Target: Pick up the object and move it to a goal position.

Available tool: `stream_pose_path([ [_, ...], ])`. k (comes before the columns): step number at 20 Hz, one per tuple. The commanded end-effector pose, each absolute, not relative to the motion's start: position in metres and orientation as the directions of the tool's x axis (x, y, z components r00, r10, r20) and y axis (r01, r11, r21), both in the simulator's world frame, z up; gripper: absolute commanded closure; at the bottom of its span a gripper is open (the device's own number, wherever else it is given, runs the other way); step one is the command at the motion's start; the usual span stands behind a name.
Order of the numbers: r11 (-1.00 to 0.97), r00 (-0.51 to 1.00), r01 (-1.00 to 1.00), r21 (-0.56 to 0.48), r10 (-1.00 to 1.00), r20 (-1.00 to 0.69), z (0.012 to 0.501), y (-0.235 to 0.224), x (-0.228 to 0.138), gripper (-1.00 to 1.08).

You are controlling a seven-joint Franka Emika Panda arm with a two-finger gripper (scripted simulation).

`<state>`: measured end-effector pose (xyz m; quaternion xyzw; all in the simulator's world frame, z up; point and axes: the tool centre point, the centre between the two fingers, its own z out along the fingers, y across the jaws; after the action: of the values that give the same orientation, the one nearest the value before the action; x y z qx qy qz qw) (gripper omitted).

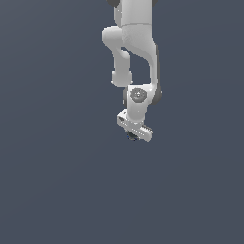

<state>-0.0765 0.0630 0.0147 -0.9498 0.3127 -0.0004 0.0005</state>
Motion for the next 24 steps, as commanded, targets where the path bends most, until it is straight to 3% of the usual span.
stream_pose_path([
  [1, -0.804, 0.804, -0.595, 0.0, -0.595, 0.0, 0.014, 0.062, -0.077, 1.08],
  [12, -0.804, 0.804, -0.594, -0.001, -0.594, 0.0, 0.029, 0.035, -0.083, 1.08],
  [24, -0.804, 0.804, -0.595, -0.002, -0.595, 0.0, 0.089, -0.079, -0.106, 1.08],
])
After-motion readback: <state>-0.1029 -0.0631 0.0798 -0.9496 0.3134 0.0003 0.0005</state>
